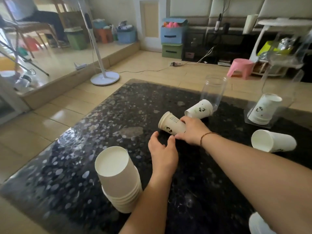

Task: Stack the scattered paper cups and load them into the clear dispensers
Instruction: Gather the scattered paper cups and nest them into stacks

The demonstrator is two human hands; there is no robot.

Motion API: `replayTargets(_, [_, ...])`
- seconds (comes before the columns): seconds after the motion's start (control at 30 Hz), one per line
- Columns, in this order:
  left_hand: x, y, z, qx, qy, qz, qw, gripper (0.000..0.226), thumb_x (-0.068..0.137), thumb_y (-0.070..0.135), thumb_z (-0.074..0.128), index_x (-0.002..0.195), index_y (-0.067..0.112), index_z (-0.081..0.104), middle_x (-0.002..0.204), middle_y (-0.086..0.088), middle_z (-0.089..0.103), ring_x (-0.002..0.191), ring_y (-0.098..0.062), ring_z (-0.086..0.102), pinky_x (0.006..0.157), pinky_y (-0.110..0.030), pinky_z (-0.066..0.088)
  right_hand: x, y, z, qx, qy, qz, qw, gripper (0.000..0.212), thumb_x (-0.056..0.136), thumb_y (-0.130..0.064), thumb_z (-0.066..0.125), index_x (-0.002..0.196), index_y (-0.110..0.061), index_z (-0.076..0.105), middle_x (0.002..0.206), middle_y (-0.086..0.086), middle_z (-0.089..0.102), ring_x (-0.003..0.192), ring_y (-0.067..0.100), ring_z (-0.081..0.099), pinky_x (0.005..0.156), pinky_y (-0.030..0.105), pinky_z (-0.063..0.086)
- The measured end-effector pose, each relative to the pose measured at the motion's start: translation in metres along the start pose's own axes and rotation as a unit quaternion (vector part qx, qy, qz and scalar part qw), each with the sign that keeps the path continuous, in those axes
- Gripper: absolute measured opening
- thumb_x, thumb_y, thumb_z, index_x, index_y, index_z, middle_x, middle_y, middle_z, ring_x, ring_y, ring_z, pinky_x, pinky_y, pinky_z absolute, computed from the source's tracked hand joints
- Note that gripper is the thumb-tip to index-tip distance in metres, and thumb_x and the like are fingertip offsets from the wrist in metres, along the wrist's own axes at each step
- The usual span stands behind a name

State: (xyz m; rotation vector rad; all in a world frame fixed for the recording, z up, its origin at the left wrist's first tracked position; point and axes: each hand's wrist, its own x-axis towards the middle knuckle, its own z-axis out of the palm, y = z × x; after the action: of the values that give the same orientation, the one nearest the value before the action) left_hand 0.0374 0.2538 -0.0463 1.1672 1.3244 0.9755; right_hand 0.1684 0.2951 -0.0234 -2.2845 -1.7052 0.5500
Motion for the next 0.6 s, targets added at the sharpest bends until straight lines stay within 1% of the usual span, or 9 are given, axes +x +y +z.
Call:
replayTargets(0.07, [-0.005, 0.002, 0.0, 0.006, -0.002, 0.015, 1.0, 0.07, 0.102, 0.037, 0.046, 0.157, 0.019, 0.006, 0.165, 0.0, 0.002, 0.152, -0.018, 0.008, 0.119, -0.032, 0.013, -0.01, 0.006, -0.014, 0.024, -0.018, -0.03, 0.999, 0.056, 0.078, -0.03, 0.078, 0.127, -0.022, 0.051, 0.118, 0.003, 0.061, 0.106, 0.023, 0.058, 0.091, 0.034, 0.047])
replayTargets(0.13, [-0.009, 0.002, 0.001, 0.028, -0.005, 0.043, 0.999, 0.068, 0.103, 0.042, 0.041, 0.157, 0.019, 0.007, 0.165, 0.001, 0.004, 0.152, -0.019, 0.005, 0.122, -0.035, 0.01, -0.03, 0.013, -0.036, 0.033, -0.038, -0.064, 0.997, 0.06, 0.076, -0.026, 0.08, 0.129, -0.027, 0.051, 0.116, -0.003, 0.061, 0.104, 0.017, 0.057, 0.09, 0.029, 0.046])
replayTargets(0.2, [-0.012, 0.001, 0.002, 0.018, -0.025, 0.079, 0.996, 0.048, 0.103, 0.041, 0.041, 0.147, 0.021, 0.038, 0.153, -0.002, 0.038, 0.143, -0.019, 0.034, 0.117, -0.034, 0.032, -0.057, 0.023, -0.06, 0.028, -0.043, -0.092, 0.994, 0.064, 0.076, -0.028, 0.08, 0.132, -0.031, 0.049, 0.115, -0.008, 0.058, 0.106, 0.014, 0.055, 0.091, 0.025, 0.042])
replayTargets(0.23, [-0.018, 0.004, 0.004, 0.002, -0.047, 0.102, 0.994, 0.033, 0.104, 0.038, 0.043, 0.13, 0.023, 0.056, 0.133, -0.001, 0.059, 0.126, -0.018, 0.053, 0.104, -0.027, 0.045, -0.074, 0.029, -0.071, 0.026, -0.036, -0.099, 0.994, 0.065, 0.076, -0.03, 0.08, 0.133, -0.032, 0.048, 0.117, -0.01, 0.056, 0.108, 0.012, 0.054, 0.093, 0.025, 0.041])
replayTargets(0.3, [-0.038, 0.014, 0.01, -0.028, -0.102, 0.132, 0.986, 0.024, 0.103, 0.032, 0.046, 0.101, 0.024, 0.069, 0.097, 0.002, 0.072, 0.095, -0.017, 0.068, 0.083, -0.025, 0.055, -0.112, 0.044, -0.093, 0.048, -0.007, -0.091, 0.995, 0.068, 0.076, -0.031, 0.079, 0.135, -0.034, 0.046, 0.118, -0.014, 0.053, 0.11, 0.01, 0.051, 0.099, 0.03, 0.042])
replayTargets(0.37, [-0.065, 0.026, 0.018, -0.067, -0.162, 0.127, 0.976, 0.026, 0.103, 0.027, 0.048, 0.093, 0.029, 0.072, 0.093, -0.004, 0.076, 0.089, -0.015, 0.069, 0.084, -0.033, 0.054, -0.152, 0.059, -0.107, 0.139, 0.046, -0.069, 0.987, 0.072, 0.071, -0.031, 0.083, 0.133, -0.038, 0.046, 0.116, -0.015, 0.054, 0.111, 0.011, 0.054, 0.099, 0.038, 0.047])
replayTargets(0.43, [-0.094, 0.033, 0.025, -0.104, -0.239, 0.102, 0.96, 0.027, 0.101, 0.031, 0.052, 0.088, 0.032, 0.076, 0.097, -0.01, 0.076, 0.09, -0.018, 0.065, 0.087, -0.038, 0.051, -0.192, 0.074, -0.114, 0.32, 0.104, -0.061, 0.94, 0.083, 0.058, -0.036, 0.088, 0.131, -0.037, 0.05, 0.119, -0.004, 0.06, 0.11, 0.018, 0.061, 0.094, 0.041, 0.052])
replayTargets(0.5, [-0.12, 0.032, 0.034, -0.083, -0.33, 0.116, 0.933, 0.026, 0.094, 0.039, 0.053, 0.095, 0.033, 0.078, 0.105, -0.005, 0.076, 0.097, -0.014, 0.064, 0.09, -0.036, 0.051, -0.229, 0.084, -0.113, 0.51, 0.113, -0.062, 0.85, 0.088, 0.048, -0.038, 0.092, 0.128, -0.032, 0.056, 0.122, 0.004, 0.062, 0.111, 0.021, 0.062, 0.092, 0.037, 0.053])
replayTargets(0.6, [-0.152, 0.025, 0.042, -0.025, -0.403, 0.159, 0.901, 0.023, 0.09, 0.041, 0.058, 0.101, 0.033, 0.077, 0.116, 0.004, 0.072, 0.108, -0.007, 0.065, 0.096, -0.031, 0.052, -0.268, 0.092, -0.099, 0.603, 0.135, -0.049, 0.785, 0.082, 0.056, -0.03, 0.09, 0.131, -0.027, 0.055, 0.118, 0.002, 0.067, 0.109, 0.019, 0.065, 0.088, 0.031, 0.055])
